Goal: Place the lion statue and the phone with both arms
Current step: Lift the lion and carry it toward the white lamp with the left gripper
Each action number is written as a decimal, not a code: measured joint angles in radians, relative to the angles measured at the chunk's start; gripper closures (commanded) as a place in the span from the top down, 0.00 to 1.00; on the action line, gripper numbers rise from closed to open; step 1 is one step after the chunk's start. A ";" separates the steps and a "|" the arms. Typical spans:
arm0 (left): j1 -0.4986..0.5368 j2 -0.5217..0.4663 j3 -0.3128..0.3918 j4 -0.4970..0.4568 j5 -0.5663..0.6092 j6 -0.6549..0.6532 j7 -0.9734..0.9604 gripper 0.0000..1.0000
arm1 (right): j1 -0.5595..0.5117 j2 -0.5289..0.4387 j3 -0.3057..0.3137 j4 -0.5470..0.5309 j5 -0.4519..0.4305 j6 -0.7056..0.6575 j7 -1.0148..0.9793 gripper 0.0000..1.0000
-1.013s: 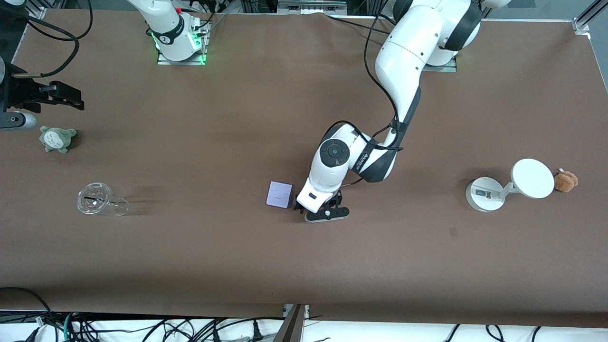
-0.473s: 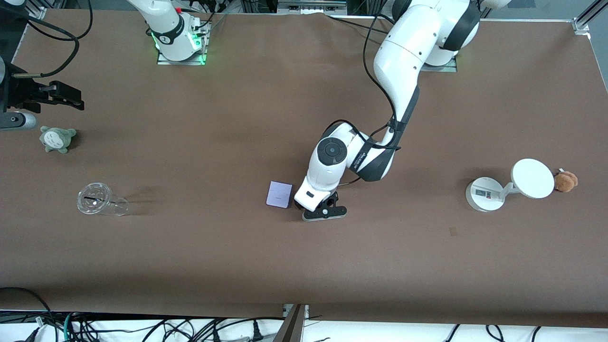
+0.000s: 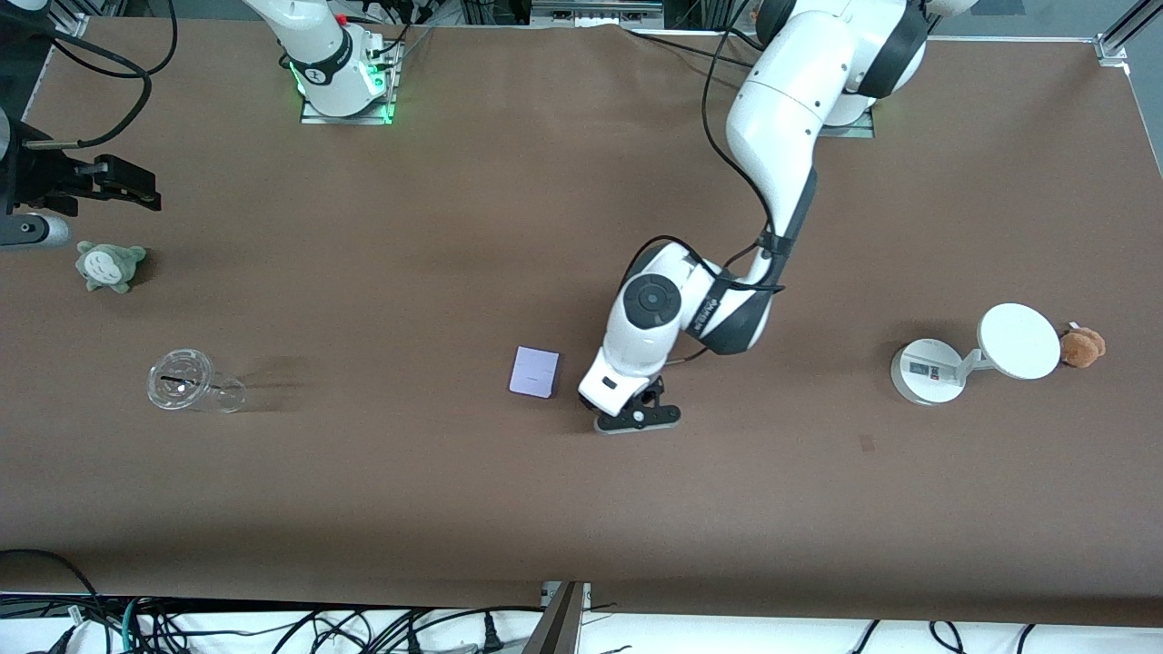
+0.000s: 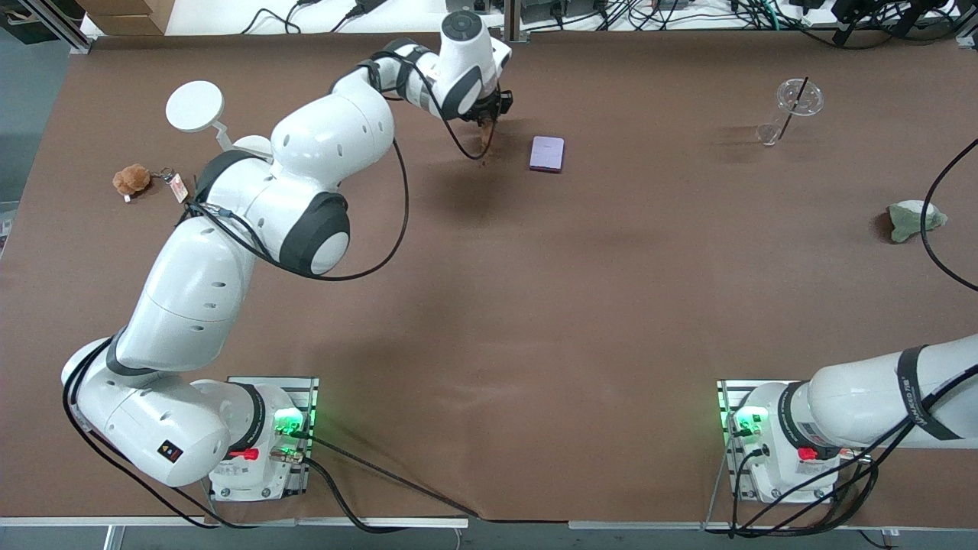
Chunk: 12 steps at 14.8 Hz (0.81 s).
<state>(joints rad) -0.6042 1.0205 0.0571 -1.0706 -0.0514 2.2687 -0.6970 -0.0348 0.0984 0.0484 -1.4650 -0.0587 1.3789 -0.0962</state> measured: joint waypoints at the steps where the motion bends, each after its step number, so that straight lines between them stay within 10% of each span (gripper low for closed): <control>1: 0.025 -0.011 0.001 0.000 0.000 -0.022 0.034 0.00 | 0.000 0.000 0.000 0.000 0.000 0.000 0.000 1.00; 12: 0.291 -0.238 0.003 -0.299 0.000 -0.035 0.380 0.00 | 0.036 0.016 0.009 0.002 0.001 0.001 0.000 1.00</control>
<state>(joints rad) -0.3130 0.7828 0.0600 -1.3700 -0.0511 2.2341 -0.3166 0.0013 0.1143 0.0575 -1.4633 -0.0581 1.3794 -0.0961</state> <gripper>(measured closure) 0.626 0.000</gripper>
